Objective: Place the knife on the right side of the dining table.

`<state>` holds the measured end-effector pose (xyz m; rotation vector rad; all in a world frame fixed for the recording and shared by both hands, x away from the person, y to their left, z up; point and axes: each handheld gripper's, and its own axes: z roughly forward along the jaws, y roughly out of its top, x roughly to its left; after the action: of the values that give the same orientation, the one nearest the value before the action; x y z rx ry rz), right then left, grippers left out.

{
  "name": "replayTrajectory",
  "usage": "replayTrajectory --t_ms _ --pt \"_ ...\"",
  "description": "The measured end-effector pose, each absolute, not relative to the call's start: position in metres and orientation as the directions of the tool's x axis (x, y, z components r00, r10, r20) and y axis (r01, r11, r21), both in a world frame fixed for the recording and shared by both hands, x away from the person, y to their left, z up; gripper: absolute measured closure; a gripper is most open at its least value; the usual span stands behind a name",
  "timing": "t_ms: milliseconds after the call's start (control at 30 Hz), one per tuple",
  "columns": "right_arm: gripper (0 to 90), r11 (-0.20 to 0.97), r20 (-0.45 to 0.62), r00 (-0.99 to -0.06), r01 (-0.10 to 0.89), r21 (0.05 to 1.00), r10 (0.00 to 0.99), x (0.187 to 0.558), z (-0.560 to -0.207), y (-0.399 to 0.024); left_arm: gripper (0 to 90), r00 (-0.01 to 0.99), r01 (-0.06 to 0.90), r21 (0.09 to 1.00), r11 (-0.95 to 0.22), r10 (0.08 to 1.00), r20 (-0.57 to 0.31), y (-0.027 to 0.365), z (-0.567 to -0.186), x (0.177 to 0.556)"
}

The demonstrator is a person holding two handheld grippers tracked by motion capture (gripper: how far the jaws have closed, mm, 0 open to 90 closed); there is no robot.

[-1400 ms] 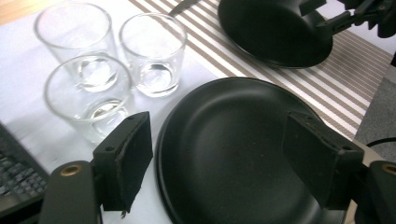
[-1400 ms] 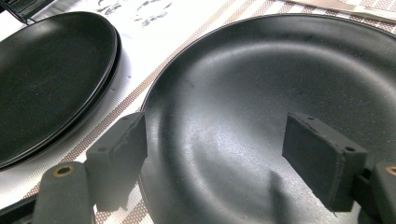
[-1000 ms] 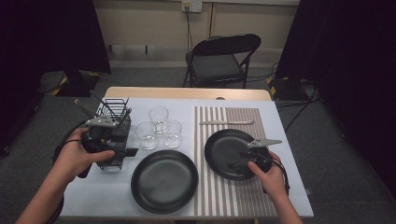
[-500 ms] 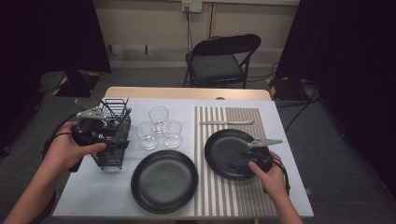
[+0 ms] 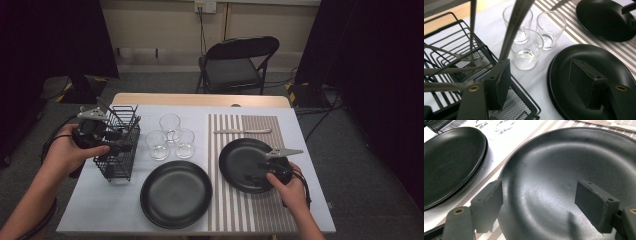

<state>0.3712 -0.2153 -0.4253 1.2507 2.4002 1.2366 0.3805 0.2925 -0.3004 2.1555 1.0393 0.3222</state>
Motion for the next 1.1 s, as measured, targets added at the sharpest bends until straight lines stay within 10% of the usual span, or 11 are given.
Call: replayTrajectory --t_ms 1100 --pt "21.8 0.294 0.221 -0.633 0.604 0.741 0.742 0.370 -0.423 -0.218 51.3 0.593 0.606 0.685 -0.406 0.804 -0.048 0.300 -0.296 0.411"
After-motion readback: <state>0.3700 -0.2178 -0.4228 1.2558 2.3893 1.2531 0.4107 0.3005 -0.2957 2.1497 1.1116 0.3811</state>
